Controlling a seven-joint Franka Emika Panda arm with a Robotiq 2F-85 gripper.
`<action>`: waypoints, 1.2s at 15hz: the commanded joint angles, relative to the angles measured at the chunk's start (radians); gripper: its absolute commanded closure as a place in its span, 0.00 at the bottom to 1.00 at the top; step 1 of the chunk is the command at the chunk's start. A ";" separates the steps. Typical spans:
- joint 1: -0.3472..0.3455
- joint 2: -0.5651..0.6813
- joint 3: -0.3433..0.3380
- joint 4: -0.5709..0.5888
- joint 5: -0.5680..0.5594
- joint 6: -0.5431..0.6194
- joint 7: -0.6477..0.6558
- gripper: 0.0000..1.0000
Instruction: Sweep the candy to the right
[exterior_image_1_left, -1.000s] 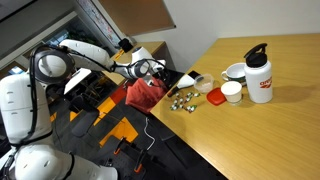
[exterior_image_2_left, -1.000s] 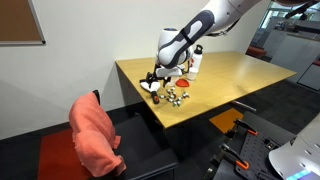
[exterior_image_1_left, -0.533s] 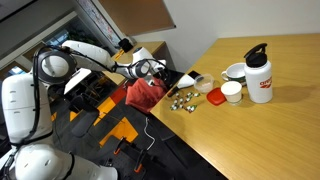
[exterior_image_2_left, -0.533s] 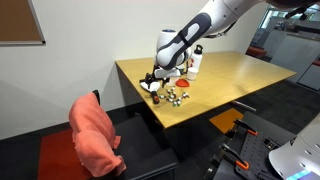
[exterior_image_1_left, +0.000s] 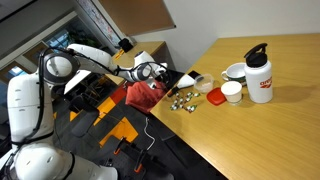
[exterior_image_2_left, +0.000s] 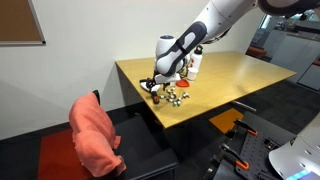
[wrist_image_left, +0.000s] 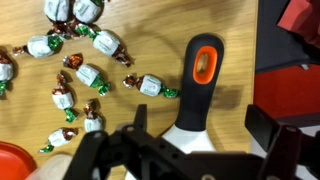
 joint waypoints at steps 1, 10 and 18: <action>0.008 0.043 -0.017 0.030 0.019 0.060 0.017 0.00; 0.015 0.111 -0.023 0.084 0.050 0.074 0.019 0.00; 0.023 0.151 -0.031 0.128 0.055 0.068 0.026 0.41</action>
